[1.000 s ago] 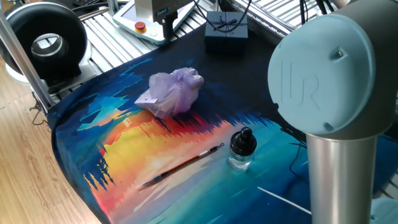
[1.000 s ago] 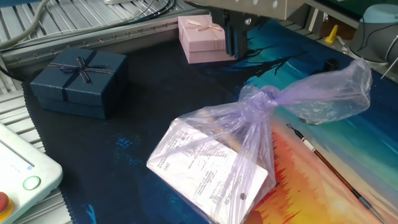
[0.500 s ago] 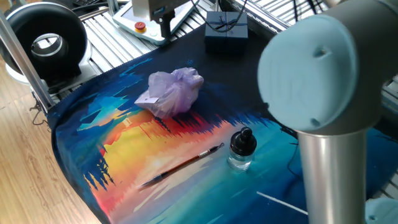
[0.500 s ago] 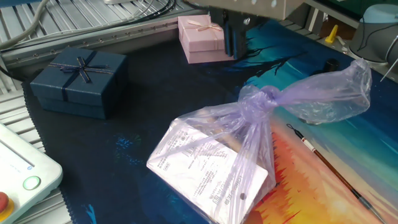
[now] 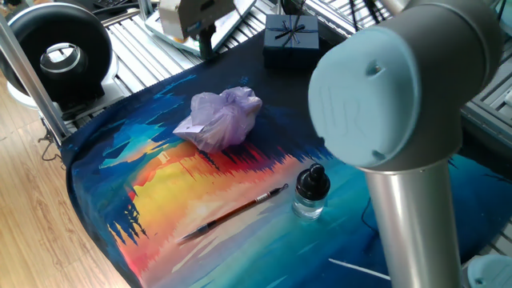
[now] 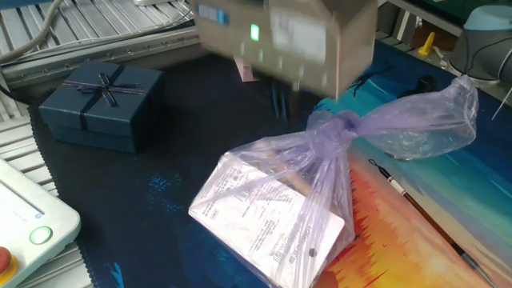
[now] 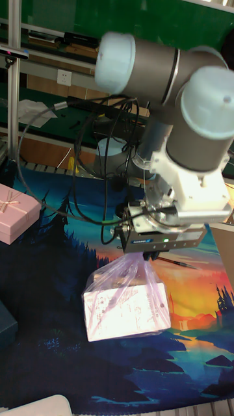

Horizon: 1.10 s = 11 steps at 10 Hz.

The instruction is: Pick up a bag of things

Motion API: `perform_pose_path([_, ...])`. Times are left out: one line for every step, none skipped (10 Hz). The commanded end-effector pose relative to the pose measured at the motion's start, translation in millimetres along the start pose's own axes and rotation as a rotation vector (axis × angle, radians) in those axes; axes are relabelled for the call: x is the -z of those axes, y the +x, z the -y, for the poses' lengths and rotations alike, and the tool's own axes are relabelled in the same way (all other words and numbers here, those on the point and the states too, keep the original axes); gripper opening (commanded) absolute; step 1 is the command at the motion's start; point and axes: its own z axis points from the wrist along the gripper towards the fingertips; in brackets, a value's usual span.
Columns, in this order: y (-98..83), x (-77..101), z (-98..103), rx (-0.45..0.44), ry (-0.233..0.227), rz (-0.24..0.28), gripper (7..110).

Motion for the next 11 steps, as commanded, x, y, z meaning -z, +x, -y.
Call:
perform_pose_path([15.7,-25.8,8.0,0.051,0.020,-0.110,22])
perform_pose_path([20.5,-28.8,17.0,0.072,0.048,-0.137,22])
perform_pose_path([21.1,-32.9,12.8,0.070,0.040,-0.144,44])
perform_pose_path([23.6,-35.5,0.2,0.070,-0.003,-0.158,44])
perform_pose_path([25.7,-36.4,-3.6,0.072,-0.017,-0.172,44])
perform_pose_path([24.2,-39.0,-7.7,0.062,-0.025,-0.172,44])
perform_pose_path([23.1,-43.4,-22.3,0.043,-0.068,-0.175,66])
perform_pose_path([20.5,-50.3,-27.1,0.015,-0.077,-0.183,66])
perform_pose_path([20.2,-56.6,-27.0,-0.012,-0.075,-0.208,66])
perform_pose_path([22.4,-64.6,-21.8,-0.039,-0.046,-0.241,66])
perform_pose_path([26.0,-71.7,-16.8,-0.054,-0.021,-0.274,66])
